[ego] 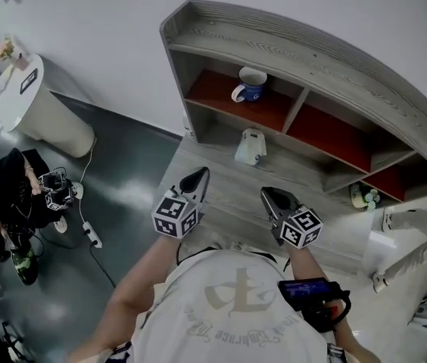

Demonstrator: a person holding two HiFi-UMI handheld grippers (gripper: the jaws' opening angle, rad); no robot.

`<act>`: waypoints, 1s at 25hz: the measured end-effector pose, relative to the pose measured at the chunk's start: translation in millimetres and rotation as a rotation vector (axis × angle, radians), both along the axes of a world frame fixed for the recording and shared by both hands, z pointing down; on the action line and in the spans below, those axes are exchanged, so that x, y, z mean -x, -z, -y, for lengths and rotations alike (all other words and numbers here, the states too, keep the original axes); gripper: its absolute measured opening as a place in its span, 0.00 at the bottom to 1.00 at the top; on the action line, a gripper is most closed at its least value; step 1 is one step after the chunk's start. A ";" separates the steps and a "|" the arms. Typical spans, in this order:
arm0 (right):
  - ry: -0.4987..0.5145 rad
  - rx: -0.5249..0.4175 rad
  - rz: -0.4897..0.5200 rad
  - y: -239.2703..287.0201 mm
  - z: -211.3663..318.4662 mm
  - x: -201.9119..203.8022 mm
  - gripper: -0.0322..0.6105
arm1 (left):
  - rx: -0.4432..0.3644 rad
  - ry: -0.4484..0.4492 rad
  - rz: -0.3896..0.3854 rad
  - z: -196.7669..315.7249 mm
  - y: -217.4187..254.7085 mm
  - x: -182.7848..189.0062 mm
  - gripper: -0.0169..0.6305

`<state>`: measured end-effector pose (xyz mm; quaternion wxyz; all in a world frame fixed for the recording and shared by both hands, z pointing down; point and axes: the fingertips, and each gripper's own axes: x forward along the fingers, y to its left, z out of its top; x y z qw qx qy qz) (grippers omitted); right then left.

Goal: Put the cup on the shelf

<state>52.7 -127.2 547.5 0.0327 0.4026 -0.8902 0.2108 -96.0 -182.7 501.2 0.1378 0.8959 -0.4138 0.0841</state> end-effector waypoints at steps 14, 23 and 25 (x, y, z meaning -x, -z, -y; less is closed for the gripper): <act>0.078 -0.032 -0.026 8.6 -12.0 18.5 0.05 | 0.048 0.001 -0.003 -51.0 -39.7 20.5 0.03; 0.086 -0.052 -0.028 12.6 -6.1 9.8 0.05 | 0.047 0.012 0.007 -53.3 -49.6 15.2 0.03; 0.086 -0.055 -0.026 13.1 -5.6 8.6 0.05 | 0.045 0.010 0.008 -52.8 -49.3 12.6 0.03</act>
